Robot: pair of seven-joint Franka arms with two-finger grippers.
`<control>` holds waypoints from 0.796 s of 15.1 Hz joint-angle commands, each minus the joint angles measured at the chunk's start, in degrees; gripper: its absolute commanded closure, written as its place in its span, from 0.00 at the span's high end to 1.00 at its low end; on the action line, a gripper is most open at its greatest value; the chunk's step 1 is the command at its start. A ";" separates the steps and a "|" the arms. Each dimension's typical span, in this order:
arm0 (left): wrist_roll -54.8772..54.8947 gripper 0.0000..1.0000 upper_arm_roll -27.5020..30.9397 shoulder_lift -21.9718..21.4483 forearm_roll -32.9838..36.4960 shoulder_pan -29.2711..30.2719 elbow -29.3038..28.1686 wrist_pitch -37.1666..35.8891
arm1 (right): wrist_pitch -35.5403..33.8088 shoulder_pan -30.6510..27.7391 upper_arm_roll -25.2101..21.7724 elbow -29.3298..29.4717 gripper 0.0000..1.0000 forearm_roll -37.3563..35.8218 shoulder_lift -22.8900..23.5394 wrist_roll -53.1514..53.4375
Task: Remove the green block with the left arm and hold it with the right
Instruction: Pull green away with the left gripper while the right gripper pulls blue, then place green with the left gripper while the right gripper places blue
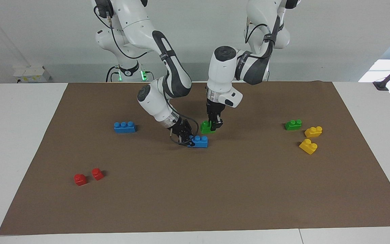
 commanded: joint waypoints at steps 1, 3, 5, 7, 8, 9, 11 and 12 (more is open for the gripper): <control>7.93 0.00 -0.25 -3.04 -0.46 3.73 -1.12 -4.60 | -1.00 -2.26 0.18 1.89 0.00 0.18 0.26 -1.03; 18.63 0.00 -0.25 -3.22 -0.46 7.25 -1.21 -7.24 | -7.91 -4.89 -0.35 4.79 0.00 -3.23 -0.96 -0.86; 32.86 0.00 -0.25 -3.31 -0.55 12.51 -1.56 -8.65 | -16.26 -11.20 -0.26 8.65 0.00 -8.67 -2.46 -1.20; 47.27 0.00 -0.25 -3.74 -0.55 17.78 -3.04 -8.57 | -24.52 -17.35 -0.09 12.52 0.00 -13.08 -2.38 -4.43; 54.91 0.00 -0.25 -4.44 -0.55 20.77 -4.36 -8.14 | -26.74 -20.17 0.00 12.71 0.00 -13.27 -2.37 -8.03; 61.69 0.00 -0.25 -4.71 -0.55 23.06 -6.11 -7.70 | -28.24 -23.15 0.00 12.63 0.00 -13.27 -2.20 -11.72; 72.87 0.00 -0.07 -4.98 -0.55 26.06 -9.11 -4.81 | -32.01 -27.56 0.00 12.71 0.00 -13.36 -1.85 -14.21; 76.14 0.00 -0.07 -4.89 -0.55 27.64 -10.42 -2.79 | -33.25 -29.15 0.00 12.71 0.00 -13.45 -1.59 -15.26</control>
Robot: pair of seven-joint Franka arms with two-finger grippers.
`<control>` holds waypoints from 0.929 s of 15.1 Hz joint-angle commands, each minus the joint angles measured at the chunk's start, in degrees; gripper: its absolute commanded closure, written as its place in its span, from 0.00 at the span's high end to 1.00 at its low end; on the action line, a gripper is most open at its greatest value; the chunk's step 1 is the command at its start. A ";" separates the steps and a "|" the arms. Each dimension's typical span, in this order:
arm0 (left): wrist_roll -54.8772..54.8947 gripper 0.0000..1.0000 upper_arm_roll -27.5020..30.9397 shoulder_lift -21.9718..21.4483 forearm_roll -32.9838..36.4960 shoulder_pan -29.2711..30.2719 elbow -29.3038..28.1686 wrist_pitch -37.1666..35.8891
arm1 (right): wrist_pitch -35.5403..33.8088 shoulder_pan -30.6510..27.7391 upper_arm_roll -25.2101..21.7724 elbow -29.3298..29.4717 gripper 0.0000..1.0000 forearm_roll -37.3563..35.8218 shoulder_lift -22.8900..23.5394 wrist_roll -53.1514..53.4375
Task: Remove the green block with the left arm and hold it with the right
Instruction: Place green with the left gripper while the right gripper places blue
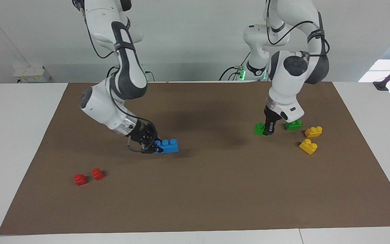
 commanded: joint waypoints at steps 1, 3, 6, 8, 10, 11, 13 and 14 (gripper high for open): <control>10.24 0.00 -0.61 -2.23 -0.38 3.40 -6.12 5.44 | -3.02 -4.46 0.86 0.50 0.00 -1.39 1.18 -3.30; 17.35 0.00 -0.61 -1.53 -0.38 4.73 -7.18 7.03 | -3.74 -6.93 0.86 0.32 0.00 -2.88 1.88 -5.76; 26.24 0.00 -0.70 -0.21 -0.38 6.49 -8.15 9.23 | -4.00 -10.01 0.86 -0.64 0.00 -3.50 3.12 -8.31; 28.45 0.00 -0.70 0.93 -0.38 6.67 -9.46 12.12 | -3.83 -11.33 0.86 -1.69 0.00 -3.59 3.30 -8.94; 28.37 0.00 -0.70 2.42 -0.38 6.67 -9.64 14.85 | -3.13 -11.77 0.77 -3.10 0.00 -3.59 3.21 -9.90; 28.46 0.00 -0.61 2.78 -0.38 6.67 -9.56 15.21 | -2.86 -12.12 0.86 -3.37 0.00 -3.59 3.29 -9.99; 27.85 0.00 -0.61 3.65 -0.38 6.58 -9.56 16.09 | -2.34 -12.21 0.86 -4.07 0.00 -3.50 3.56 -11.04; 27.41 0.00 -0.61 3.92 -0.46 6.58 -9.64 17.14 | -1.55 -12.12 0.86 -4.94 0.00 -3.42 3.56 -11.05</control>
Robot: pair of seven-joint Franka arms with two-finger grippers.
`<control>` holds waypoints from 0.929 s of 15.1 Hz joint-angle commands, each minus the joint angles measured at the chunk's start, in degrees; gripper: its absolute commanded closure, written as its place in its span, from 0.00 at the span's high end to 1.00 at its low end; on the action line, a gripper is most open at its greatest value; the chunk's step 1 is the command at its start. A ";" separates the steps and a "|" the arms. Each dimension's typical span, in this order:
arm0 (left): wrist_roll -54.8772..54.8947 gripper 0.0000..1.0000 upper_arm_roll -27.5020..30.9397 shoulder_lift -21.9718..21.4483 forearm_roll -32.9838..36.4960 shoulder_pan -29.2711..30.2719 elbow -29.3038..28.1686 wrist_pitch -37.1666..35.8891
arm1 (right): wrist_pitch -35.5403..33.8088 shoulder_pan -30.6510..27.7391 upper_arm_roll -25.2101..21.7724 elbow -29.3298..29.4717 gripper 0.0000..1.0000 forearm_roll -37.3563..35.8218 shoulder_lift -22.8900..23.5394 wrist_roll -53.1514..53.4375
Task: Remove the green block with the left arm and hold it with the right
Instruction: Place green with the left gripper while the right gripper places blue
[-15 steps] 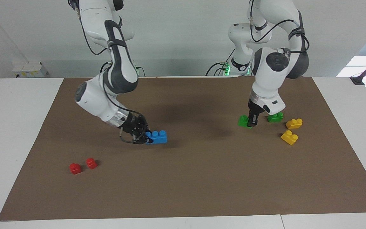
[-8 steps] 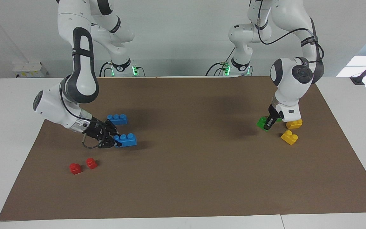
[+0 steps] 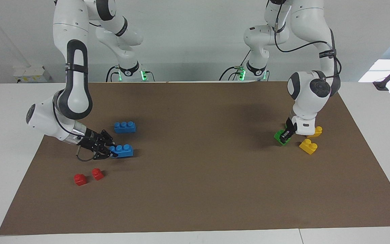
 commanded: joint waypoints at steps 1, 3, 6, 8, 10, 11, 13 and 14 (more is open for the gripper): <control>-0.44 0.00 -0.39 0.47 -0.40 0.78 -0.71 3.23 | 1.98 -0.65 0.85 -2.11 0.00 -0.97 -0.34 -1.59; -6.91 0.00 -0.30 0.74 -0.40 0.87 -0.62 5.51 | 2.08 -0.65 0.85 -2.55 0.00 -0.97 -0.43 -1.76; -11.95 0.00 -0.21 1.27 -0.31 0.87 -0.62 7.19 | 2.34 -0.74 0.85 -3.34 0.00 -0.89 -0.60 -2.90; -12.13 0.00 -0.13 1.53 0.13 0.87 -0.62 7.37 | 2.34 -0.74 0.85 -3.87 0.00 -0.89 -0.87 -2.90; -12.04 0.00 -0.13 2.14 0.48 1.04 -0.62 8.51 | 2.25 -0.56 0.85 -3.79 0.25 -0.89 -0.96 -2.90; -11.52 0.00 -0.13 2.23 0.48 1.65 -0.62 8.60 | 2.34 -0.39 0.85 -3.70 0.57 -0.89 -0.96 -2.82; -11.17 0.42 -0.13 2.23 0.48 1.92 -0.53 8.60 | 2.16 -0.30 0.85 -3.09 0.75 -0.89 -1.04 -2.03; -10.73 0.99 -0.13 2.23 0.57 1.92 -0.45 8.51 | 1.90 -0.30 0.85 -2.65 0.80 -0.89 -1.22 -1.50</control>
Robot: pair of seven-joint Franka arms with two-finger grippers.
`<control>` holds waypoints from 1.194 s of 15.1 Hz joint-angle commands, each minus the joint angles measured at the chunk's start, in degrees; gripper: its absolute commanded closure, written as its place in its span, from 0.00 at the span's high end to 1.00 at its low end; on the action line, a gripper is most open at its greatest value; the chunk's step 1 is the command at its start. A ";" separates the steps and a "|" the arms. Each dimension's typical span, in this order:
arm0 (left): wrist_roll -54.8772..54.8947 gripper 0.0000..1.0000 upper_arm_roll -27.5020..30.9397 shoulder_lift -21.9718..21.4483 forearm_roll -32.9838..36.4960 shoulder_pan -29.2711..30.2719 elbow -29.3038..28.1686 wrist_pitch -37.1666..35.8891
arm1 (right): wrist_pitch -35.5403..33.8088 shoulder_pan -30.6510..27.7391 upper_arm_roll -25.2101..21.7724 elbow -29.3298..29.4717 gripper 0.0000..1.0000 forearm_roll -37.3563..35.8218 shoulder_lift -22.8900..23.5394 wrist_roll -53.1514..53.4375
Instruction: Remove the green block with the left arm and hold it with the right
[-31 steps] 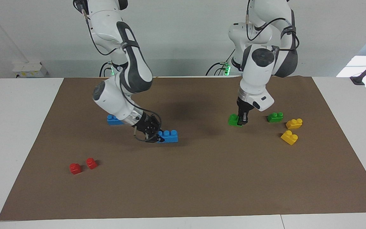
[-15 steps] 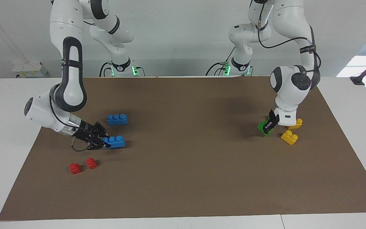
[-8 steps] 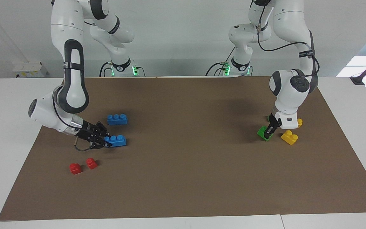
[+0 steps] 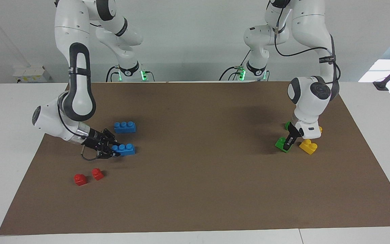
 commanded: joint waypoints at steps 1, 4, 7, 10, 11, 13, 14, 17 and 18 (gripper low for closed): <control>1.28 1.00 -0.36 0.03 0.60 0.80 -0.17 1.13 | 0.05 -0.27 0.63 0.69 0.84 -0.89 -1.37 1.14; 5.23 1.00 -0.36 -0.76 0.60 1.06 0.44 0.08 | -2.23 -0.01 0.63 1.93 0.84 -1.06 -4.17 5.18; 5.86 1.00 -0.36 -1.47 0.60 1.24 2.37 -1.06 | -4.25 -0.10 0.54 1.93 0.96 -1.24 -8.22 5.80; 6.73 1.00 -0.45 -1.91 0.69 1.06 8.60 -9.30 | -5.31 -0.01 0.63 1.93 1.00 -5.17 -12.35 4.76; 9.35 1.00 -0.45 -2.26 0.69 0.80 10.71 -12.29 | -5.49 -0.10 0.98 2.54 1.00 -8.41 -13.58 3.10; 17.07 1.00 -0.45 -3.74 0.69 0.97 13.62 -17.30 | -8.55 0.60 1.16 6.73 1.00 -16.23 -14.47 -3.56; 20.15 1.00 -0.45 -4.62 0.69 0.98 14.67 -19.59 | -10.66 1.13 1.16 9.54 1.00 -18.88 -14.56 -6.38; 28.50 1.00 -0.45 -8.04 0.69 0.80 17.75 -26.10 | -18.21 1.31 1.16 17.81 1.00 -23.63 -14.73 -15.26; 31.49 1.00 -0.54 -9.89 0.60 1.24 17.93 -27.59 | -20.41 1.40 1.24 20.10 1.00 -26.09 -14.91 -18.51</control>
